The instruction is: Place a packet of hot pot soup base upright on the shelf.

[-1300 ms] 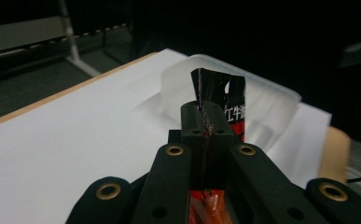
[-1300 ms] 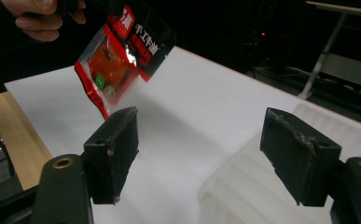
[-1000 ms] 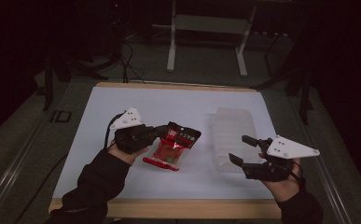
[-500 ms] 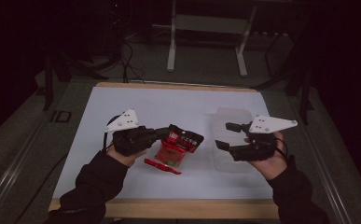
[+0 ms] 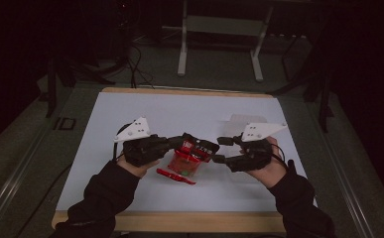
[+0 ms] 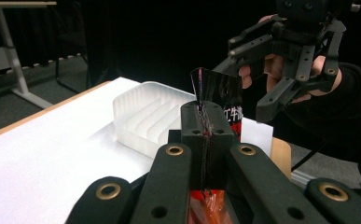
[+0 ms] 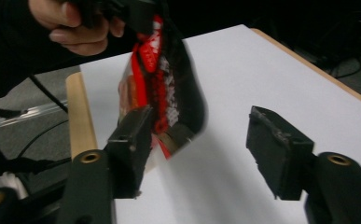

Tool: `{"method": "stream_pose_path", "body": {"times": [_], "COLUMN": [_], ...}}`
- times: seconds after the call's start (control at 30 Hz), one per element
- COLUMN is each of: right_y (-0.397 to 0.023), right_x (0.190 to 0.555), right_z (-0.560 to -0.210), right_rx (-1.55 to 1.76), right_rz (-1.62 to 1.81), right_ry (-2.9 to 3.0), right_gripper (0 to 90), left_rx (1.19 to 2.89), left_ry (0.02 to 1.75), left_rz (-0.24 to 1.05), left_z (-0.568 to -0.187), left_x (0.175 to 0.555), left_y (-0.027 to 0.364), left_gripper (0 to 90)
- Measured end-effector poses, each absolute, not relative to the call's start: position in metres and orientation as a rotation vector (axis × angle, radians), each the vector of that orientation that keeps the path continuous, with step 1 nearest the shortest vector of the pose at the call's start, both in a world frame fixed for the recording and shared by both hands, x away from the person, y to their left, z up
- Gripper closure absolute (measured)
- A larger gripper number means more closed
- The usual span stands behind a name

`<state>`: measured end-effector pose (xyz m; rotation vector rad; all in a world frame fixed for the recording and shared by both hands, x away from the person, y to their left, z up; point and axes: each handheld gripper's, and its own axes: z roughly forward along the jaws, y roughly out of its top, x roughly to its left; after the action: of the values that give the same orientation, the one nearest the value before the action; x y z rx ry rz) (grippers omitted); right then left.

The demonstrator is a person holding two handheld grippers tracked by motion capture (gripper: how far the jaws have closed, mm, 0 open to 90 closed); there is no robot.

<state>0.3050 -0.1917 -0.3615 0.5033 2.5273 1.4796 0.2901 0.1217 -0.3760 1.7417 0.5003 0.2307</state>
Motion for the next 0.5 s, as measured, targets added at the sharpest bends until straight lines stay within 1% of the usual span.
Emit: {"method": "stream_pose_path", "body": {"times": [0.03,0.07,0.17,0.3,0.4,0.5], "right_y": [-0.188,-0.188,-0.185,-0.180,-0.176,-0.175], "right_x": [0.305,0.305,0.306,0.306,0.305,0.305], "right_z": [-0.362,-0.362,-0.364,-0.365,-0.366,-0.365], "right_rx": [0.495,0.495,0.490,0.471,0.448,0.404], "right_rz": [1.472,1.472,1.494,1.464,1.448,1.434], "right_ry": [2.535,2.535,2.542,2.572,2.590,2.613], "right_gripper": [47.2,47.2,55.4,63.8,72.6,86.4], "left_rx": [1.745,1.744,1.746,1.744,1.742,1.738], "left_ry": [0.498,0.499,0.498,0.495,0.492,0.496], "left_rz": [0.229,0.229,0.230,0.224,0.232,0.225], "left_z": [-0.376,-0.376,-0.377,-0.377,-0.377,-0.377], "left_x": [0.290,0.290,0.291,0.291,0.291,0.292], "left_y": [0.121,0.120,0.118,0.116,0.114,0.113], "left_gripper": [89.1,89.1,89.1,89.1,89.1,89.1]}}
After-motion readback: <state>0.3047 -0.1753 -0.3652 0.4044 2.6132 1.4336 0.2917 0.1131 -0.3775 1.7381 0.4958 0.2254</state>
